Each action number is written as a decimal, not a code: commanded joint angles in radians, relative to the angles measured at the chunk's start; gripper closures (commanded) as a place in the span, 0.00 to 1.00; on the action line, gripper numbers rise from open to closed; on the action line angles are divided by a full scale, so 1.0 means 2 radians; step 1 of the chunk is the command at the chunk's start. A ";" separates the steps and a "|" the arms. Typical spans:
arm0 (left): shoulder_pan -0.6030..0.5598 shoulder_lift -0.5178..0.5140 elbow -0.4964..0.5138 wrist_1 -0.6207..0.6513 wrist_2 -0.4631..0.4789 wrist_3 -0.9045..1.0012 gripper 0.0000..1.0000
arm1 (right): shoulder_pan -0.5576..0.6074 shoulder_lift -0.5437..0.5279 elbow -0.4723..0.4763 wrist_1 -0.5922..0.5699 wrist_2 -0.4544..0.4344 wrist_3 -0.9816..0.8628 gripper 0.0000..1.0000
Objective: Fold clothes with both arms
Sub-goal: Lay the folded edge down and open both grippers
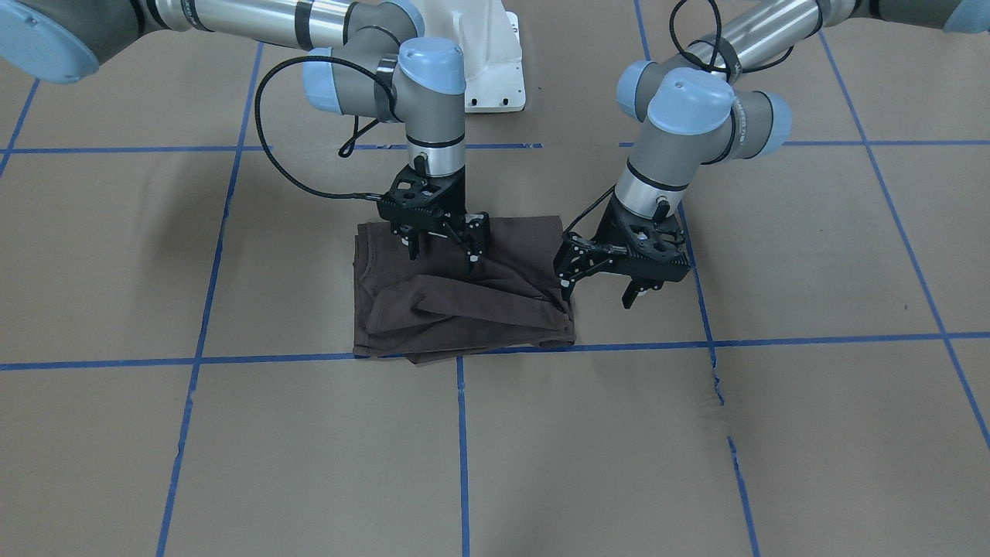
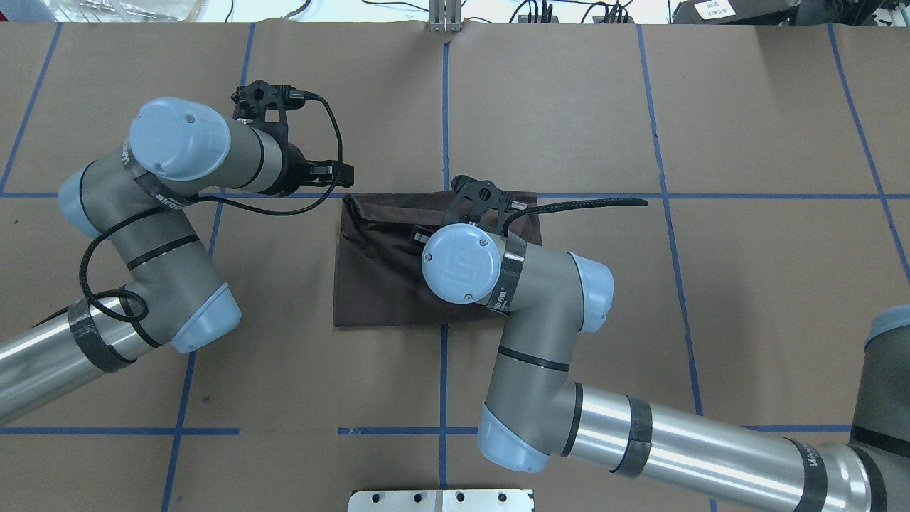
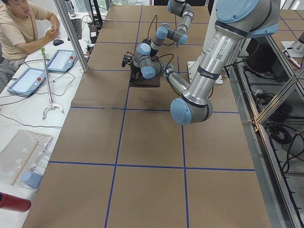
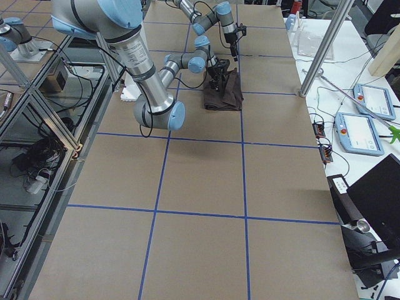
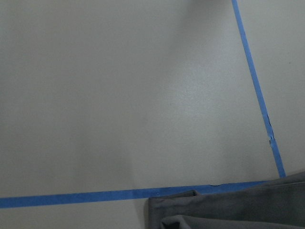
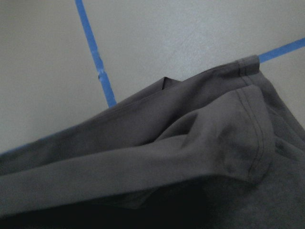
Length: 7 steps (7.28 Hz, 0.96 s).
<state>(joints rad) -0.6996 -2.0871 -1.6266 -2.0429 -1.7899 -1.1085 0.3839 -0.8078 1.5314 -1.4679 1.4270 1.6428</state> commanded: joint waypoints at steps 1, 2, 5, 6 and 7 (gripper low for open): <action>-0.001 0.000 0.000 0.000 -0.001 -0.002 0.00 | -0.003 0.000 -0.015 0.000 -0.002 -0.089 0.00; 0.000 0.000 -0.001 0.000 -0.001 -0.003 0.00 | 0.005 0.000 -0.027 0.001 -0.002 -0.109 0.00; -0.001 0.002 -0.002 0.000 -0.001 -0.003 0.00 | 0.051 0.048 -0.112 0.004 0.005 -0.161 0.00; -0.001 0.002 -0.003 0.000 -0.001 -0.003 0.00 | 0.079 0.050 -0.139 0.007 0.025 -0.172 0.00; -0.001 0.003 -0.004 0.000 -0.001 -0.004 0.00 | 0.105 0.056 -0.182 0.025 0.031 -0.192 0.00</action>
<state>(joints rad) -0.7009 -2.0828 -1.6322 -2.0433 -1.7917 -1.1155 0.5260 -0.7137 1.2643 -1.4488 1.4639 1.3066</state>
